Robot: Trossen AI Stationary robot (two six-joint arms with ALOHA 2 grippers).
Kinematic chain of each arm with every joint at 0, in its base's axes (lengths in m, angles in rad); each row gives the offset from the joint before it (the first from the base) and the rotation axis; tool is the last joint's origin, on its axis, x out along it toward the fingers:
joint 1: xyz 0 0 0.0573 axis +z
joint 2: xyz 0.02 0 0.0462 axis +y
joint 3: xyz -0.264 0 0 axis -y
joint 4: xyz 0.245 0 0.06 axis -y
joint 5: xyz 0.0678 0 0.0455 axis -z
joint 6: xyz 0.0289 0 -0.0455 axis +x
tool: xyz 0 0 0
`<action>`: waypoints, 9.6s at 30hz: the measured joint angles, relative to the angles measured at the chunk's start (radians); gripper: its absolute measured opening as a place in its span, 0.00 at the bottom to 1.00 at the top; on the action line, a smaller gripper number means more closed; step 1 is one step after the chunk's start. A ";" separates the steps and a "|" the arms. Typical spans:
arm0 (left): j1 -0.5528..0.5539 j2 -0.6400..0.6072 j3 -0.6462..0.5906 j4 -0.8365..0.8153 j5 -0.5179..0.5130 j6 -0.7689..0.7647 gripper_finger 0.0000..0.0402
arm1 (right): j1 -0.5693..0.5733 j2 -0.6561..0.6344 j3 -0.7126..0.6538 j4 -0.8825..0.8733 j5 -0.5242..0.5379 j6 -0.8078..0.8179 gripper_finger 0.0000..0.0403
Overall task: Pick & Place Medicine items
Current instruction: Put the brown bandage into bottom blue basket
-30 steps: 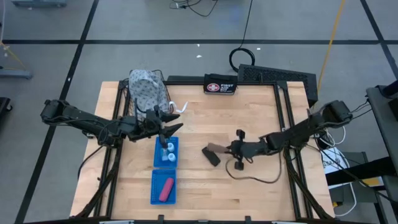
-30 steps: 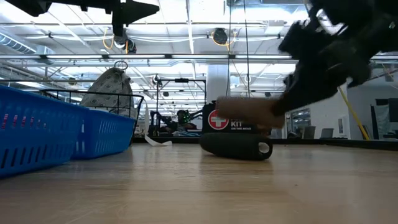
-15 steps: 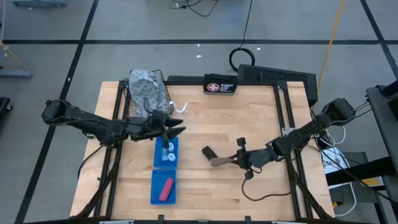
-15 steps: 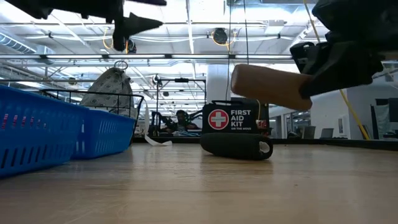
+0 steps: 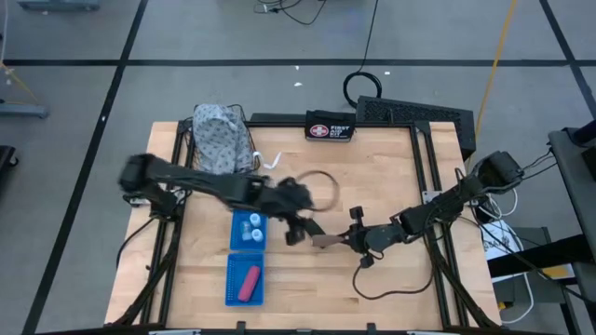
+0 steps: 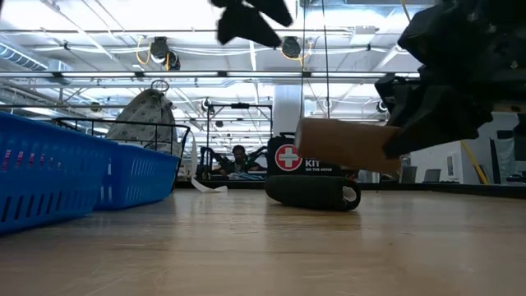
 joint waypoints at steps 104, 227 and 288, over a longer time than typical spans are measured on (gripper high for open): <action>-0.016 0.421 0.588 -0.201 0.059 0.168 0.13 | 0.122 -0.511 -0.359 0.559 0.126 0.133 0.37; -0.146 0.293 0.588 -0.648 -0.179 -0.279 0.11 | -0.006 -0.170 -0.161 0.558 -0.110 0.133 0.32; -0.619 -0.079 -0.377 -0.251 -0.115 -1.541 0.11 | -0.005 -0.172 -0.160 0.774 -0.084 -0.017 0.25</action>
